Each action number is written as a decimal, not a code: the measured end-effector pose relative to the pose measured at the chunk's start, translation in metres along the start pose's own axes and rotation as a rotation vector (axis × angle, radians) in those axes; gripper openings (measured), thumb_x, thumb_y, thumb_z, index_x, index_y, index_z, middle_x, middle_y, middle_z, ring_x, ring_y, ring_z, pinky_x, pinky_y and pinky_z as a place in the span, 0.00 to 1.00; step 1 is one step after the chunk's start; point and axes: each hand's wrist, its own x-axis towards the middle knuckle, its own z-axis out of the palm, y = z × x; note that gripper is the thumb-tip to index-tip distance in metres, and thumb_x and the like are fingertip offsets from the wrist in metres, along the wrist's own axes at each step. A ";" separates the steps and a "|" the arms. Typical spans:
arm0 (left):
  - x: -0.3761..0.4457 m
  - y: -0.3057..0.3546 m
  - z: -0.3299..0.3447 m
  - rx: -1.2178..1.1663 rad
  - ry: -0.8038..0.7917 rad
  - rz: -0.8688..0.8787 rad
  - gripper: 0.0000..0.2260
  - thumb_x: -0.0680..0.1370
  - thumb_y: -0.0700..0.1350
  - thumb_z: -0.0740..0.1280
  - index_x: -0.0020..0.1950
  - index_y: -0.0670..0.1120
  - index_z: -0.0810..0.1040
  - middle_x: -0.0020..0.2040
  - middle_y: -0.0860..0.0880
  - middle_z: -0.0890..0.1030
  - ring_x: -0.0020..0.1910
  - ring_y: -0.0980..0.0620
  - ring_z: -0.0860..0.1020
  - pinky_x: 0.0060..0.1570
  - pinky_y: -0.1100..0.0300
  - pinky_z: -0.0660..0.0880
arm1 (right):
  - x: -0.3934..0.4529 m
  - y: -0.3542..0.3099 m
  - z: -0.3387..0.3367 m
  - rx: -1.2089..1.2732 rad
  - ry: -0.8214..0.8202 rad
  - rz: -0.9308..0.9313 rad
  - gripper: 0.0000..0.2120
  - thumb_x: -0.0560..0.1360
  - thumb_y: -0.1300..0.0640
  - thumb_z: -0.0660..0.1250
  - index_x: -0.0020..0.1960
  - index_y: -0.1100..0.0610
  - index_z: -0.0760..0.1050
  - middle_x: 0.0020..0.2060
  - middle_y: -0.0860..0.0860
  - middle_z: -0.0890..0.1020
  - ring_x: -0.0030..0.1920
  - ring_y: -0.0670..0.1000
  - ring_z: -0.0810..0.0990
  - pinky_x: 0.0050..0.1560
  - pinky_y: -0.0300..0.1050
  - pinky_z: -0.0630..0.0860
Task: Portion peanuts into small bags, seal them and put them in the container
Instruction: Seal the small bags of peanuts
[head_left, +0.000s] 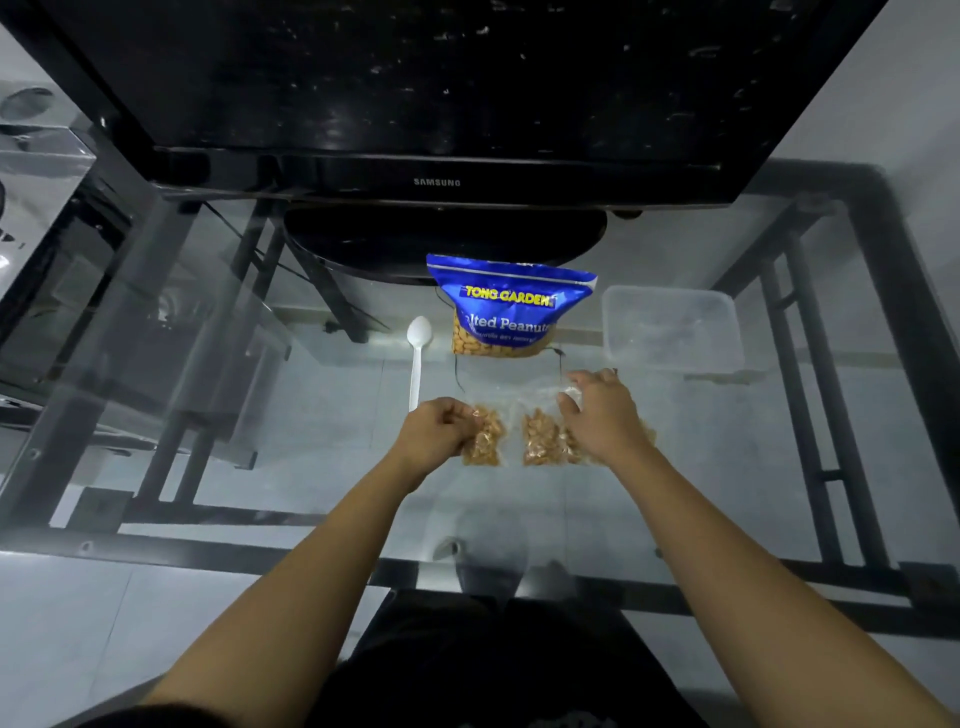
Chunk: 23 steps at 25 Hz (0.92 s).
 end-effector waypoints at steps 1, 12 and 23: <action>0.003 -0.004 0.004 0.033 0.030 -0.015 0.02 0.74 0.38 0.69 0.41 0.42 0.77 0.36 0.45 0.79 0.33 0.50 0.77 0.48 0.49 0.79 | 0.001 0.004 0.007 -0.038 -0.013 0.001 0.20 0.77 0.54 0.61 0.67 0.60 0.70 0.62 0.61 0.72 0.63 0.61 0.71 0.62 0.50 0.69; 0.001 0.002 0.018 0.527 0.321 0.288 0.16 0.75 0.46 0.66 0.60 0.41 0.73 0.54 0.44 0.77 0.48 0.48 0.77 0.47 0.60 0.71 | -0.010 -0.002 0.004 0.259 0.049 -0.110 0.02 0.74 0.60 0.67 0.45 0.58 0.76 0.41 0.52 0.82 0.43 0.50 0.79 0.43 0.40 0.72; -0.029 0.101 0.016 0.395 -0.078 0.642 0.06 0.75 0.42 0.69 0.51 0.43 0.81 0.38 0.55 0.79 0.37 0.67 0.77 0.38 0.76 0.71 | -0.040 -0.024 -0.055 0.801 0.120 -0.095 0.02 0.73 0.58 0.70 0.43 0.52 0.78 0.39 0.50 0.84 0.42 0.47 0.84 0.48 0.40 0.79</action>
